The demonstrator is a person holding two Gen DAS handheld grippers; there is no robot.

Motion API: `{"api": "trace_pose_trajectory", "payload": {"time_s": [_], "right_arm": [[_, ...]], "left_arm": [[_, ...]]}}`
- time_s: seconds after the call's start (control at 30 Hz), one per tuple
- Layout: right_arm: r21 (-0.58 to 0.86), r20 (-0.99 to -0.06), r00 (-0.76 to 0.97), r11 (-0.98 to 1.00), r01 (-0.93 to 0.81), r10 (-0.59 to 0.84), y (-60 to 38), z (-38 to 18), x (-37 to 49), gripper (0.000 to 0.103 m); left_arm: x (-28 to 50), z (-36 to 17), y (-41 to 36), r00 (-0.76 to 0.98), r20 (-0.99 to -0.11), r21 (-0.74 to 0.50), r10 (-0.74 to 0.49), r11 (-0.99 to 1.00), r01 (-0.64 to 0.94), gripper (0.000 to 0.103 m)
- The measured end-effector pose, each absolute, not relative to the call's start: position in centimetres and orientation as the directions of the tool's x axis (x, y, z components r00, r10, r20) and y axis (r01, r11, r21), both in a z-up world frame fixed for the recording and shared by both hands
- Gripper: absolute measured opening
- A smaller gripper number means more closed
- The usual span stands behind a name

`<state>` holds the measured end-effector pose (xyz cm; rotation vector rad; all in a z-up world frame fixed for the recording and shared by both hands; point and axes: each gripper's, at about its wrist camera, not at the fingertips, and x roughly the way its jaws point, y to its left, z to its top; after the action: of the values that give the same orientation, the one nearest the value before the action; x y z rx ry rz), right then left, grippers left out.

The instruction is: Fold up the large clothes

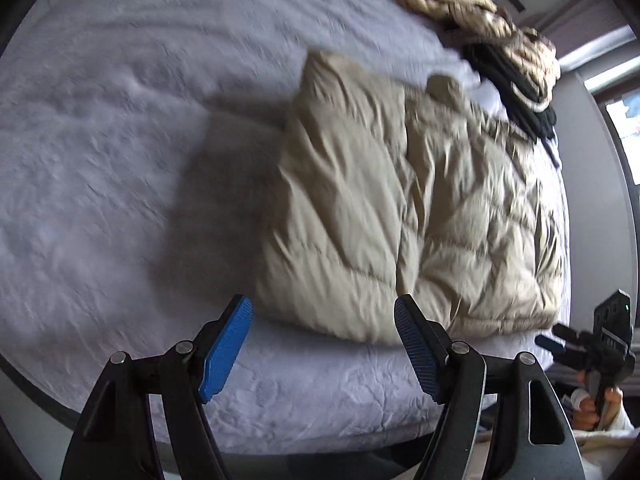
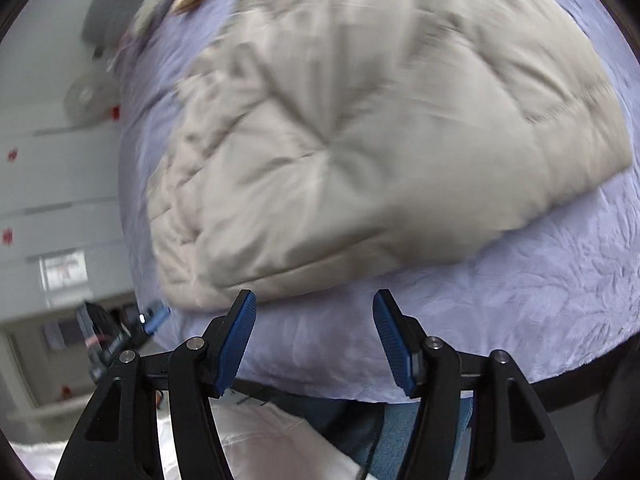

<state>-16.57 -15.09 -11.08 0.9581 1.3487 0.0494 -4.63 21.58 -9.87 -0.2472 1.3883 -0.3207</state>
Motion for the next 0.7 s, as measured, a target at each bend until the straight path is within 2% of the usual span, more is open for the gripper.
{"api": "trace_pose_trajectory", "payload": {"time_s": [0.2, 0.33, 0.4, 0.47, 0.53, 0.57, 0.6, 0.7], "right_arm": [[0.592, -0.806, 0.277, 0.697, 0.404, 0.524, -12.4, -9.3, -13.8, 0.065], [0.515, -0.857, 0.252, 0.778, 0.361, 0.450, -9.8, -9.2, -13.7, 0.065], [0.470, -0.881, 0.238, 0.811, 0.349, 0.409, -9.0, -8.8, -13.6, 0.069], [0.445, -0.893, 0.233, 0.827, 0.344, 0.384, -9.3, -8.8, -13.7, 0.081], [0.426, -0.902, 0.234, 0.836, 0.346, 0.363, -8.9, -8.9, -13.4, 0.082], [0.421, -0.904, 0.234, 0.837, 0.350, 0.357, -8.7, -9.1, -13.3, 0.083], [0.422, -0.904, 0.240, 0.834, 0.356, 0.355, -8.5, -9.1, -13.2, 0.083], [0.428, -0.901, 0.243, 0.828, 0.362, 0.359, -8.0, -9.3, -13.2, 0.084]], "left_arm": [[-2.6, -9.8, 20.3, 0.188, -0.935, -0.291, -0.302, 0.953, 0.083, 0.075], [-2.5, -10.1, 18.4, 0.180, -0.939, -0.275, -0.292, 0.955, 0.115, 0.075], [-2.6, -10.3, 17.7, 0.171, -0.943, -0.262, -0.285, 0.954, 0.143, 0.075], [-2.7, -10.4, 17.0, 0.160, -0.946, -0.253, -0.281, 0.951, 0.176, 0.075], [-2.8, -10.6, 16.6, 0.149, -0.948, -0.251, -0.283, 0.947, 0.200, 0.075], [-2.7, -10.6, 16.5, 0.138, -0.949, -0.251, -0.283, 0.945, 0.210, 0.086], [-2.7, -10.6, 16.4, 0.137, -0.950, -0.248, -0.281, 0.944, 0.217, 0.103], [-2.9, -10.0, 16.3, 0.169, -0.946, -0.232, -0.278, 0.941, 0.247, 0.103]]}}
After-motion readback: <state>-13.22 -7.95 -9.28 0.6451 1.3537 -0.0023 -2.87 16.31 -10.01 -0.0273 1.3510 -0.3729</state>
